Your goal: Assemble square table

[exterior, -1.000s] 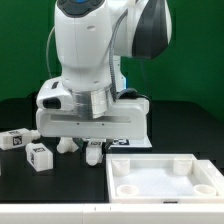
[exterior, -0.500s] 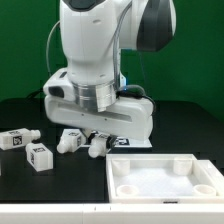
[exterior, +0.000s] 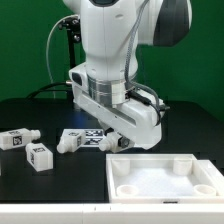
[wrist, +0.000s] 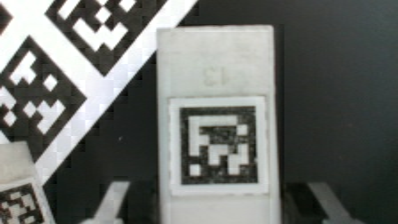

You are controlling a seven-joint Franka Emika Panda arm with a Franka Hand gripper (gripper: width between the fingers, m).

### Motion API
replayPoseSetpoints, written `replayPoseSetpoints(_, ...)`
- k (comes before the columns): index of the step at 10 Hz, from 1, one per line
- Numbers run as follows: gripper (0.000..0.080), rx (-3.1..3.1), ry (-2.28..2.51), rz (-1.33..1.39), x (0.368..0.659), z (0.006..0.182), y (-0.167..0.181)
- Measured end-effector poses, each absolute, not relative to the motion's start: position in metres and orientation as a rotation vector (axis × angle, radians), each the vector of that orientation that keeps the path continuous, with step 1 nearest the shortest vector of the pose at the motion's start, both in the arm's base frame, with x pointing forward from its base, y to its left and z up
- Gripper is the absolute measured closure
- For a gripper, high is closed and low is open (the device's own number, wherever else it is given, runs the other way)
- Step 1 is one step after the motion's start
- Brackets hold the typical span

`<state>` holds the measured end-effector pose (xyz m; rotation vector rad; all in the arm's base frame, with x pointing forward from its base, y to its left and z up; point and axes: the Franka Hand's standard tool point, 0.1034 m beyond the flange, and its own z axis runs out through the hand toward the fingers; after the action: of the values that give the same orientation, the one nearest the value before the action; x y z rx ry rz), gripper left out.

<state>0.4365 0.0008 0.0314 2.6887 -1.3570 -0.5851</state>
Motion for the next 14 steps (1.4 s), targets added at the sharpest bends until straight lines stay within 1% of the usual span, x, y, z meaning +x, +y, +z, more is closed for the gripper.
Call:
replayPoseSetpoints(1, 0.0515, 2.553, -1.534, -0.569, 0.433, 0.032, 0.005)
replayPoseSetpoints(3, 0.0515, 2.221, -1.869, -0.527, 0.416, 0.037, 0.028)
replayPoseSetpoints(4, 0.0515, 2.060, -2.005, -0.488, 0.411, 0.035, 0.037)
replayPoseSetpoints(5, 0.0515, 2.008, -2.076, -0.457, 0.413, 0.034, 0.041)
replayPoseSetpoints(9, 0.0515, 1.766, -2.265, -0.449, 0.412, 0.031, 0.049)
replayPoseSetpoints(11, 0.0515, 1.449, -2.389, -0.450, 0.400, 0.035, 0.058)
replayPoseSetpoints(14, 0.0515, 1.454, -2.341, -0.483, 0.389, 0.033, 0.082)
